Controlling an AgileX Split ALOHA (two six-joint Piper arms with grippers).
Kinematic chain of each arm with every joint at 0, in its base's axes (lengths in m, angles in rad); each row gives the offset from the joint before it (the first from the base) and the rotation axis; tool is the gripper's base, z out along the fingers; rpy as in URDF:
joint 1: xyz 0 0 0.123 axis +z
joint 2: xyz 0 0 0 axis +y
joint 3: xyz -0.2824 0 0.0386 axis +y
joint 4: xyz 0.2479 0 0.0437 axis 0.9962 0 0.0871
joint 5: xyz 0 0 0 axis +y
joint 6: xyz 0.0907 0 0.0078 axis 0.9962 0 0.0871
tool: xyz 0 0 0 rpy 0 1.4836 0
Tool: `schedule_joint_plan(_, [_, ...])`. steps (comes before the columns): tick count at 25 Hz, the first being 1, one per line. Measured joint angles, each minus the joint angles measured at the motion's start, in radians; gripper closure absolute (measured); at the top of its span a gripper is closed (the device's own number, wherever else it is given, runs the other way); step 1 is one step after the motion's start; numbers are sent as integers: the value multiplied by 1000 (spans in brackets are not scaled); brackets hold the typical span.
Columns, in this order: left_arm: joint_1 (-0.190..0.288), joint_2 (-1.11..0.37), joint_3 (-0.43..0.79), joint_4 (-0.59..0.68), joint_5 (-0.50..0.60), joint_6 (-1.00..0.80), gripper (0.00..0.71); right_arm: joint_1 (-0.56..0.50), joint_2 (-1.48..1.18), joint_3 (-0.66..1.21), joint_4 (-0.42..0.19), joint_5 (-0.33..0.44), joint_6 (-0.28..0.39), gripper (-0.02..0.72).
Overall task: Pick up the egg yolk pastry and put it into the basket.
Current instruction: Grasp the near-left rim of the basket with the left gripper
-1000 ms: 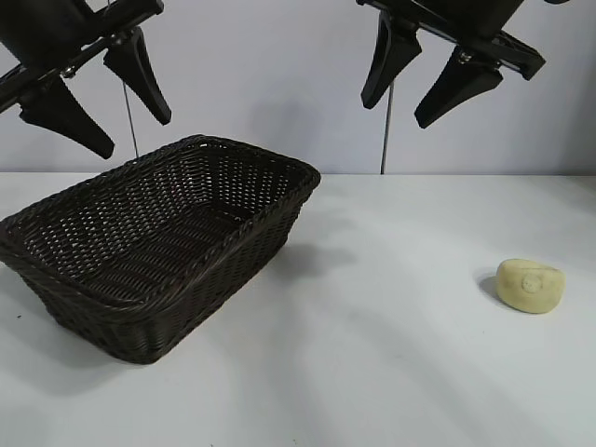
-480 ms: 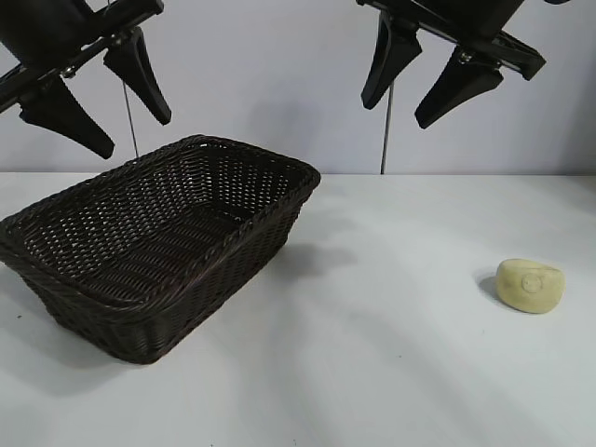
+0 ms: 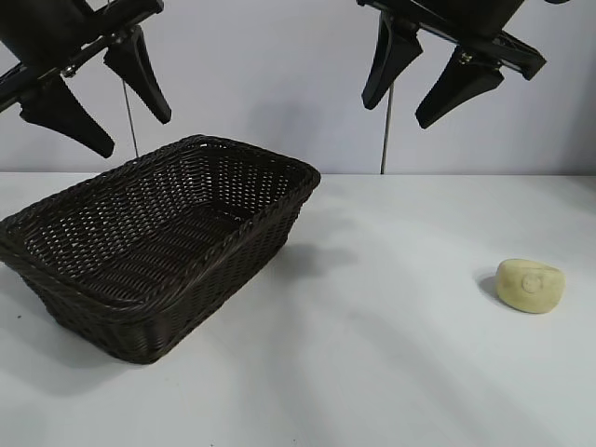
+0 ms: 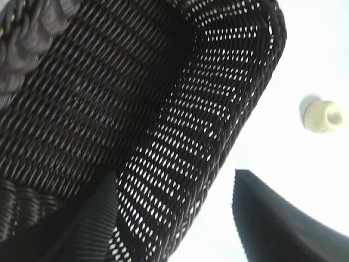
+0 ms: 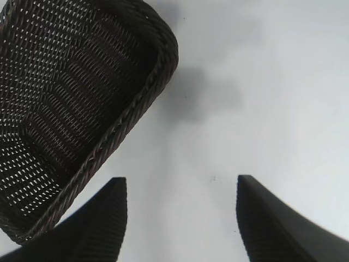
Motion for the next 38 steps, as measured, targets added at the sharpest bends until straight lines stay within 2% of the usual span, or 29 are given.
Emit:
schedule_joint_plan(6, [0,-81,50,50,27,-84,258,0,0,0,-11,-1,0,272])
schedule_joint_plan(11, [0,-173,192,94,16,-149,258,0,0,0,-11,-1,0,272])
schedule_joint_plan(18, [0,-263,361,150,-80,-341,258,0,0,0,-15,0,0,272])
schedule_joint_plan(27, [0,-269,472,230,-221,-663,258,0,0,0,-15,1,0,272])
schedule_joint_plan(31, [0,-269,515,272,-260,-738,258,0,0,0,-15,1,0,272])
schedule_joint_plan(38, [0,-269,534,277,-327,-758,258,0,0,0,-15,1,0,272])
